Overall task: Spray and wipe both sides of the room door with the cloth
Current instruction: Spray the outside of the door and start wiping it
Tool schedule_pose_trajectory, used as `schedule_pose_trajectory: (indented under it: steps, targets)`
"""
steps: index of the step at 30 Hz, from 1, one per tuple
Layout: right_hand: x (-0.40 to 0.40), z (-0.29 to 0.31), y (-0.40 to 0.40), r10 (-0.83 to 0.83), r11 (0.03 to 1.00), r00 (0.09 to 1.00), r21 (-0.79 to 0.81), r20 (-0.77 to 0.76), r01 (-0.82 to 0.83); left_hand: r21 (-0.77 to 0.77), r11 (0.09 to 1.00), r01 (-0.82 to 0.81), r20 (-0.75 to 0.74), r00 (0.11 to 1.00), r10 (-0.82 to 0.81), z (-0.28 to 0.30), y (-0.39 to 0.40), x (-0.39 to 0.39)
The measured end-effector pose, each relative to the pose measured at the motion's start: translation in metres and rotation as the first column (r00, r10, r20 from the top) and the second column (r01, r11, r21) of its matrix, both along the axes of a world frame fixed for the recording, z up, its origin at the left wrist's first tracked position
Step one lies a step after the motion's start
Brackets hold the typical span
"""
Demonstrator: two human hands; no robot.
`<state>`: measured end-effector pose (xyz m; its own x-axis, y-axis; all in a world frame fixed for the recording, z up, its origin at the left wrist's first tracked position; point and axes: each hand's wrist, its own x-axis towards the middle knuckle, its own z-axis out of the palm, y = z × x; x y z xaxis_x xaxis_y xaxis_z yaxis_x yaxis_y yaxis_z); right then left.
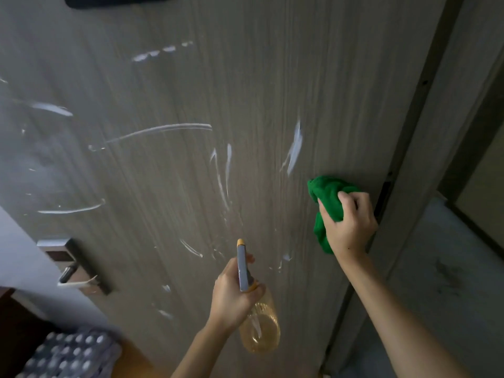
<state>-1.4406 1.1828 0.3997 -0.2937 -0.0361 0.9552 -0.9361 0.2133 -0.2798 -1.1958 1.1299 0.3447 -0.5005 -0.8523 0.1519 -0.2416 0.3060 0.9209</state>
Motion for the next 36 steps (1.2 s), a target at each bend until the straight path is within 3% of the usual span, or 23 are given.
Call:
schedule_pose_trajectory:
  steps: [5, 16, 22, 26, 36]
  targets:
    - [-0.008, -0.075, 0.004, -0.009, 0.992, 0.998, -0.125, -0.067, 0.001, -0.02, 0.995, 0.1, -0.005, 0.995, -0.1, -0.062, -0.001, -0.021]
    - [-0.003, -0.254, -0.034, -0.056, 0.981, 0.99, -0.191, -0.132, 0.03, -0.209, 0.95, 0.234, -0.24, 0.929, -0.281, -0.175, -0.033, -0.068]
    - [-0.002, -0.276, -0.051, -0.099, 0.943, 0.993, -0.323, -0.058, 0.075, -0.329, 0.907, 0.262, -0.244, 0.905, -0.35, -0.215, -0.044, -0.085]
    - [-0.006, -0.283, -0.052, -0.146, 0.945, 0.985, -0.307, -0.097, 0.11, -0.407, 0.871, 0.275, -0.227, 0.893, -0.388, -0.219, -0.042, -0.094]
    - [-0.019, -0.296, -0.048, -0.179, 0.934, 0.975, -0.334, -0.13, 0.127, -0.361, 0.876, 0.319, -0.263, 0.867, -0.424, -0.217, -0.034, -0.075]
